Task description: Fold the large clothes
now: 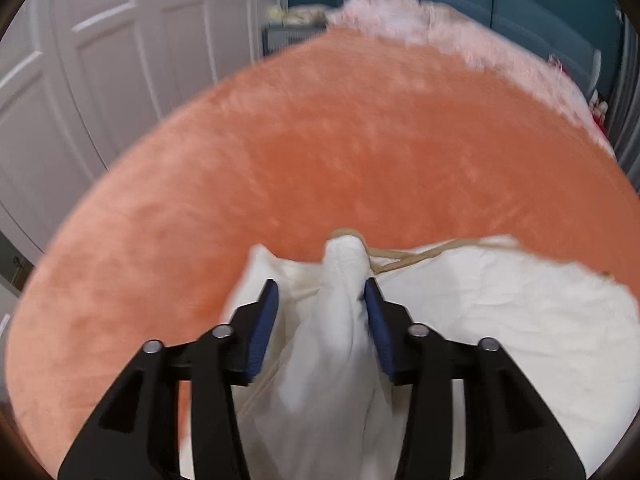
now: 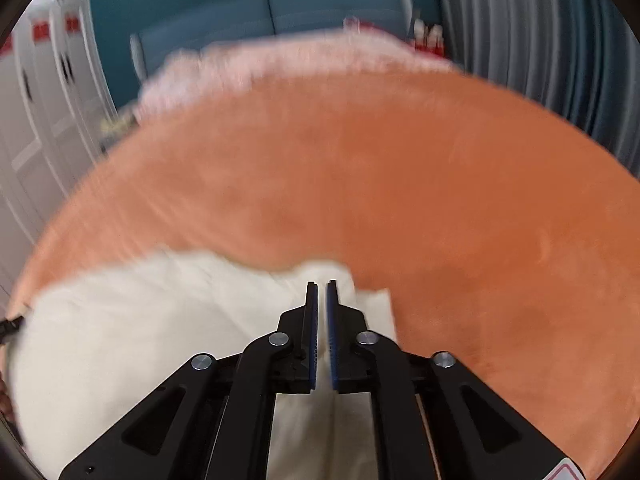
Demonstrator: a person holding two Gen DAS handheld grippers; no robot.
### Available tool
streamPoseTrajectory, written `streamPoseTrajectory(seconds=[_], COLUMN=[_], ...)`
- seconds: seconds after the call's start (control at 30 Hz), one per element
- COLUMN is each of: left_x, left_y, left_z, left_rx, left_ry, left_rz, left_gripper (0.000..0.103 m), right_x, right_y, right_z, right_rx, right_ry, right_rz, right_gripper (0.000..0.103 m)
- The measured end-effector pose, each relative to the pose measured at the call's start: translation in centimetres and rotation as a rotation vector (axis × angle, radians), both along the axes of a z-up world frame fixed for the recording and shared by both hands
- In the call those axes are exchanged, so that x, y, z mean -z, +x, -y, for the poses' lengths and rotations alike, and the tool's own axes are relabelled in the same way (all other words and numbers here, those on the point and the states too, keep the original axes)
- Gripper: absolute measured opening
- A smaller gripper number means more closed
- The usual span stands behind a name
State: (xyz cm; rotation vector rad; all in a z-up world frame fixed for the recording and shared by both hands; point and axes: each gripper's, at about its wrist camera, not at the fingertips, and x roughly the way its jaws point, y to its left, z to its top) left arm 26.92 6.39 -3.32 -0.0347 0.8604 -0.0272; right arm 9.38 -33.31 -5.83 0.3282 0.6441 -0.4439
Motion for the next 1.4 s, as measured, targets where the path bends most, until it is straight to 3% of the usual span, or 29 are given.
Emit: streamPoseTrajectory(seconds=[0.1, 0.2, 0.33, 0.43, 0.67, 0.77, 1.2, 1.3, 1.4], left_x=[-3.3, -4.6, -2.4, 0.0, 3.9, 4.8, 5.6, 4.1, 2.1], left_y=[-2.4, -4.3, -5.1, -5.1, -4.5, -4.8, -5.2, -6.0, -8.3], left_z=[0.3, 3.5, 8.6, 10.8, 11.3, 12.3, 13.2, 13.1, 11.6], left_rx=[0.039, 0.142, 0.246, 0.257, 0.238, 0.244, 0.245, 0.257, 0.264], left_ry=[-0.041, -0.102, -0.138, -0.137, -0.127, -0.064, 0.017, 0.032, -0.023], left_rz=[0.034, 0.016, -0.057, -0.098, -0.083, -0.041, 0.012, -0.003, -0.018], left_gripper=[0.043, 0.043, 0.043, 0.043, 0.043, 0.043, 0.043, 0.043, 0.044], right_x=[-3.0, -3.8, -1.7, 0.9, 6.2, 6.6, 6.4, 4.5, 2.2], right_y=[-1.8, -1.2, 1.8, 3.5, 4.0, 4.2, 4.4, 3.6, 1.2], right_z=[-3.1, -7.4, -13.2, -15.4, -15.8, -16.0, -16.6, -17.2, -18.1], right_rx=[-0.086, -0.224, -0.384, -0.434, -0.426, -0.425, -0.419, -0.403, -0.43], right_ry=[-0.019, 0.001, 0.011, 0.039, 0.052, 0.034, 0.004, -0.011, 0.047], right_rz=[0.084, 0.095, 0.036, -0.022, -0.066, -0.079, -0.098, -0.104, -0.06], right_gripper=[0.01, 0.01, 0.007, 0.007, 0.0, 0.0, 0.0, 0.0, 0.001])
